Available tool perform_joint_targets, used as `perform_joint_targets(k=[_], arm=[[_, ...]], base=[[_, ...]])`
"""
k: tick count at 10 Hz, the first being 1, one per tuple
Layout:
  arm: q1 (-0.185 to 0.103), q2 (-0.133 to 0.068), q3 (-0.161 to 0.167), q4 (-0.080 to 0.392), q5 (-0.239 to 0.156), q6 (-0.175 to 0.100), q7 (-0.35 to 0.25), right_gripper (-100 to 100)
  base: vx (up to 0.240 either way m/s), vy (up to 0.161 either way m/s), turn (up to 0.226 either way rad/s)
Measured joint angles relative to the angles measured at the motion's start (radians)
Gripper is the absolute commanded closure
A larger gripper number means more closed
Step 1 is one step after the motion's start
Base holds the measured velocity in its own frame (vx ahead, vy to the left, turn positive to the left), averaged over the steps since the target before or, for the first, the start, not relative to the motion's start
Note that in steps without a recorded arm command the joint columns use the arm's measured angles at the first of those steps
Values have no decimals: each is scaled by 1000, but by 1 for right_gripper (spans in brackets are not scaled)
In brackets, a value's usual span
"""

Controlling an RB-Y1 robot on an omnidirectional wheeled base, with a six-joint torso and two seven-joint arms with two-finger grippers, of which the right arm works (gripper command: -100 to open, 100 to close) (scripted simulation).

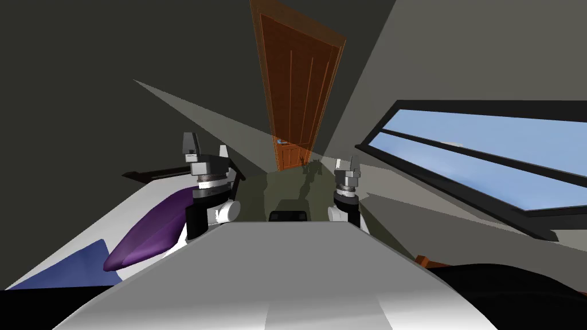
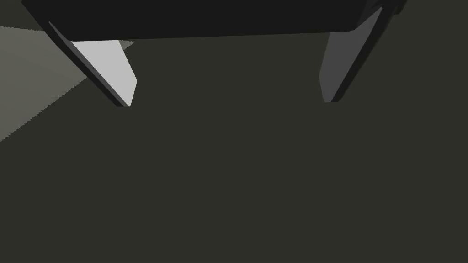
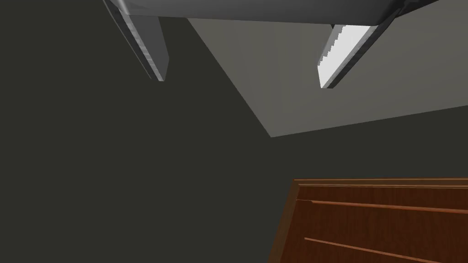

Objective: Pull the door open

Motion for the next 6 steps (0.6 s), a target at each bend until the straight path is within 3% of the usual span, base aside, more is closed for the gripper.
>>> perform_joint_targets(k=[6], arm=[[-43, -20, -15, 110, -22, -12, -1, -100]], base=[[87, 26, 78]])
